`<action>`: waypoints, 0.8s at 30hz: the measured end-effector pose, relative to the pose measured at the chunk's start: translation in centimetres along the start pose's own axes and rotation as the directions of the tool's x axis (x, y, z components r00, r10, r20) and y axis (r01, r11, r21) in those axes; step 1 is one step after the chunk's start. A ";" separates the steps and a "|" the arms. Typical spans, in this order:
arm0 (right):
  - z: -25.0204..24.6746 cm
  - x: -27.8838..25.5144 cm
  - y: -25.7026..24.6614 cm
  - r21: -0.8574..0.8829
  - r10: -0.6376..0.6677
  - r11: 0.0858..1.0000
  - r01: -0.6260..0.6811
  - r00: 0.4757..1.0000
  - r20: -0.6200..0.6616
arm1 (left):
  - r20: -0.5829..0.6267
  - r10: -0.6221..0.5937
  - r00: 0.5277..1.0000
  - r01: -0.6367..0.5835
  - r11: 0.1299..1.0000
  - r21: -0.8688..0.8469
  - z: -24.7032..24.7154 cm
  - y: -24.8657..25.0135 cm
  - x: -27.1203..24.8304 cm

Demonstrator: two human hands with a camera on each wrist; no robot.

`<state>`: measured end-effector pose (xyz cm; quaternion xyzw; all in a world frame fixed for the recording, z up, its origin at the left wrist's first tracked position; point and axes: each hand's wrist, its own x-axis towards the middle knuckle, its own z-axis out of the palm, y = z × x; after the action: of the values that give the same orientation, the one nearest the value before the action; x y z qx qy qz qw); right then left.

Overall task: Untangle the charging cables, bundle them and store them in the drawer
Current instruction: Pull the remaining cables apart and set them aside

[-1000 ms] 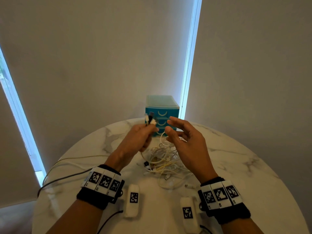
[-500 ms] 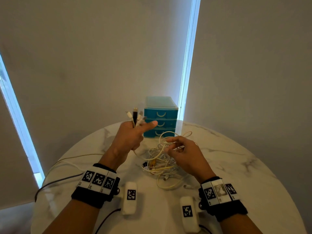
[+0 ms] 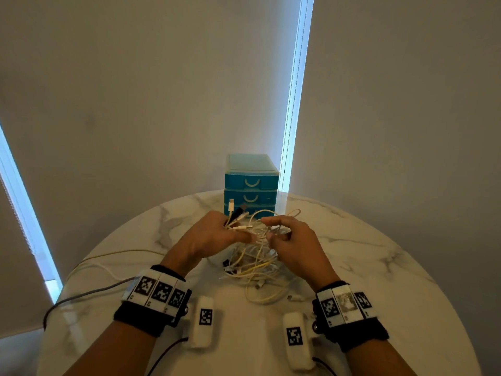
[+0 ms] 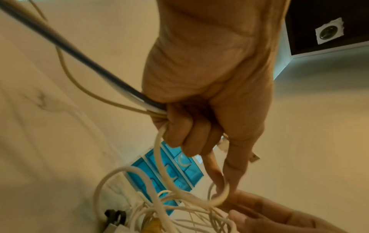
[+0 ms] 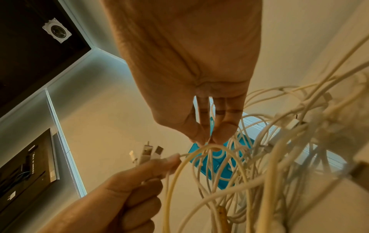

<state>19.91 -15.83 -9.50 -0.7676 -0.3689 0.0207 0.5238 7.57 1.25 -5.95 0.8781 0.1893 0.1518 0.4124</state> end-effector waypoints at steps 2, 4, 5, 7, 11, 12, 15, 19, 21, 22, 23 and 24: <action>0.0 0.1 0.0 -0.007 0.018 1.000 -0.018 1.000 -0.019 | -0.118 0.025 0.993 -0.036 0.995 -0.093 -0.2 -0.3 0.2; -0.1 0.3 0.2 -0.019 0.025 0.999 -0.026 0.998 -0.052 | -0.223 0.033 0.974 -0.072 0.984 -0.166 -0.2 -0.4 0.2; -0.2 0.3 0.2 -0.018 0.022 1.000 -0.024 0.997 -0.069 | -0.261 0.038 0.965 -0.091 0.977 -0.194 -0.2 -0.4 0.1; -0.5 0.4 0.2 -0.016 0.009 1.000 -0.010 0.996 -0.094 | -0.325 0.030 0.945 -0.118 0.960 -0.252 -0.2 -0.4 0.2; -0.9 0.1 0.2 -0.048 -0.027 0.999 0.024 0.997 -0.072 | -0.423 0.016 0.906 -0.173 0.926 -0.334 -0.3 -0.3 0.2; -0.9 0.1 0.3 -0.054 -0.023 0.998 0.020 0.998 -0.065 | -0.448 0.007 0.894 -0.189 0.913 -0.362 -0.4 -0.2 0.2; -1.1 0.1 0.4 -0.097 0.043 0.994 -0.051 0.996 -0.084 | -0.492 -0.036 0.870 -0.210 0.875 -0.436 -0.5 -0.4 0.3; -1.2 -0.2 -0.7 0.043 -0.091 0.994 0.104 0.968 -0.232 | -0.439 0.012 0.899 -0.227 0.868 -0.442 -0.8 0.3 -0.3; -1.0 -0.2 -1.7 0.074 -0.248 0.957 0.280 0.924 -0.291 | -0.386 0.096 0.918 -0.264 0.874 -0.408 -0.7 1.2 -1.0; -0.7 -0.1 -1.8 0.060 -0.301 0.943 0.327 0.916 -0.265 | -0.357 0.129 0.925 -0.276 0.874 -0.400 -0.6 1.6 -1.4; -0.4 0.0 -1.7 0.039 -0.320 0.941 0.335 0.924 -0.207 | -0.333 0.154 0.930 -0.287 0.871 -0.398 -0.6 1.9 -1.6; -0.1 0.0 -1.4 0.007 -0.303 0.952 0.306 0.944 -0.130 | -0.321 0.173 0.931 -0.299 0.866 -0.401 -0.5 2.1 -1.7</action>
<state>19.21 -15.61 -8.32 -0.6942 -0.4484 -0.1045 0.5533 6.27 -0.41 -4.17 0.7479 0.0949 0.3608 0.5490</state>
